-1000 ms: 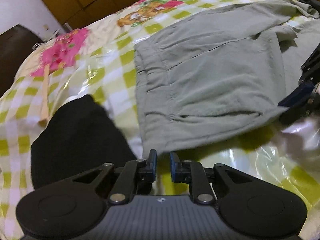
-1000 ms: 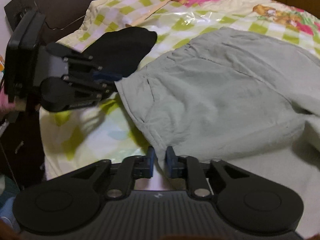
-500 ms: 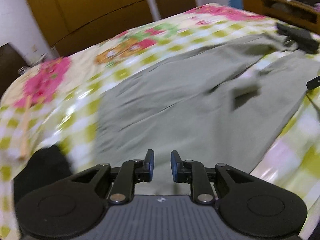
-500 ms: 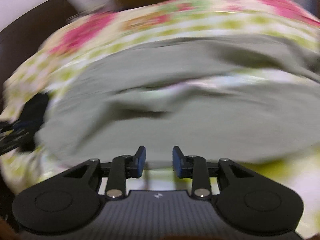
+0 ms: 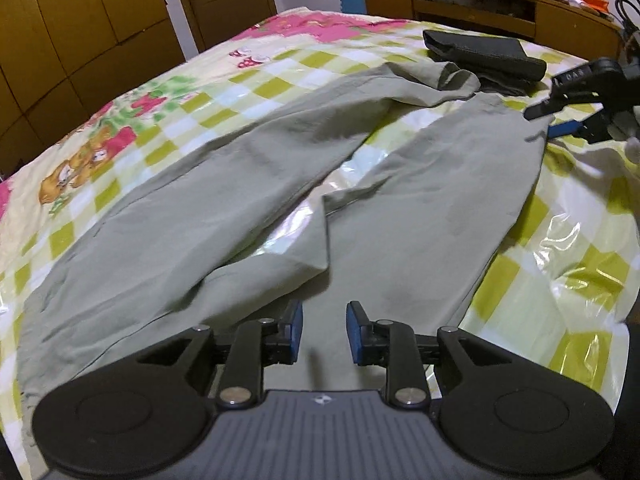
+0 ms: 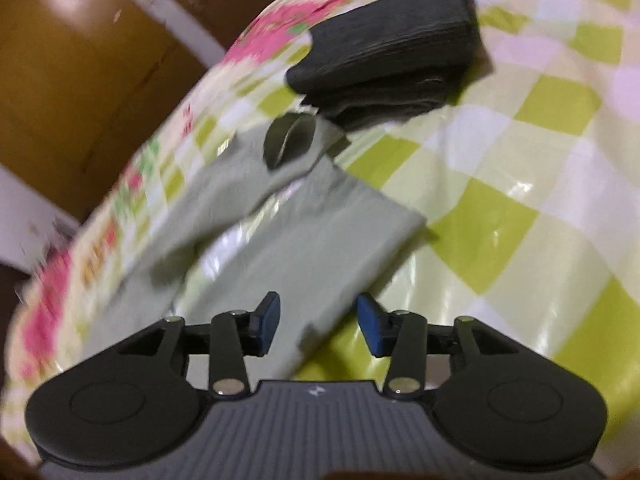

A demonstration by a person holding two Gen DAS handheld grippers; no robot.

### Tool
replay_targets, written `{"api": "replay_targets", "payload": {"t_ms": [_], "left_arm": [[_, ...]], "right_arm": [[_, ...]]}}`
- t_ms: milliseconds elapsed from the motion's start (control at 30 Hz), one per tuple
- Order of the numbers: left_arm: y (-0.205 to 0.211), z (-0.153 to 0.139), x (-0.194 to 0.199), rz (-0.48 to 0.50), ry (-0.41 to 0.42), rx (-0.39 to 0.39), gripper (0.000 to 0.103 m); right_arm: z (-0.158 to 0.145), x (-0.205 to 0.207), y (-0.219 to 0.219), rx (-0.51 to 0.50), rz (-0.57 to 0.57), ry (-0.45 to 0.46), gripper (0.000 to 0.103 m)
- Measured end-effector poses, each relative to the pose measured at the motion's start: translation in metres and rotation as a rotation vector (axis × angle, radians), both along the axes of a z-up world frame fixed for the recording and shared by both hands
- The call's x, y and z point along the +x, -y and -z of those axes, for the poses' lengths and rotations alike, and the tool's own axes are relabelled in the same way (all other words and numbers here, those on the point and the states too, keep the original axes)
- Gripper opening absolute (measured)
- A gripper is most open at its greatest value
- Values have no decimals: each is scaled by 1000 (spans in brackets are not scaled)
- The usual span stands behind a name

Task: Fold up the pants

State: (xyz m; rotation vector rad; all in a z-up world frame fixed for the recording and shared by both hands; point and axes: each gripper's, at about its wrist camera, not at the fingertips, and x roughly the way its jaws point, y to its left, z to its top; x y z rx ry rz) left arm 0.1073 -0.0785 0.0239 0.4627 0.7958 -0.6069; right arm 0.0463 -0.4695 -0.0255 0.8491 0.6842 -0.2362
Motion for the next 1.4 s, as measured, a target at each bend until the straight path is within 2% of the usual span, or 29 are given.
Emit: {"api": "replay_targets", "payload": {"t_ms": [33,67,100,133,333,533,600,733,800,867,967,1067,1200,1300,1400], "left_arm": [[4,0,1,-4,-4,4,40],[7,0,1,-7,-4,9,40],[9,-1,2,-12,0,14,40],[12,-2,2,-20,1,15,41],[21,4,-1,-30,-3,8,46],[27,22,0,-19,-26,22,48],[20,22,-2,-22,-28,19,48],[-4,13,1,-23,0,15,49],[-21,6,9,-42,11,-7,49],[-40,0,22,-69,39,-8,50],[-76,-9,45,-123,85,10,53],[-122,-19,74,-185,129,31,60],[-184,-23,127,-254,127,43,65],[-218,-17,176,-301,86,51,65],[-237,-7,218,-329,63,63,66]], "right_arm": [[1,4,3,4,4,11,39],[2,6,8,26,5,25,19],[0,5,12,50,-1,34,9],[-3,4,15,59,-4,44,4],[-30,-23,41,-34,18,86,3],[-16,-45,44,-105,25,-41,8],[-19,-59,43,-130,58,-47,9],[-45,-63,26,-314,63,-27,10],[-63,-49,4,-409,-45,4,16],[-74,-22,-23,-464,-185,29,31],[-81,32,-72,-479,-455,85,30],[-85,92,-125,-533,-679,119,30],[-82,188,-194,-594,-951,118,38],[-71,241,-235,-592,-1060,105,40],[-58,284,-270,-651,-1132,92,40]]}}
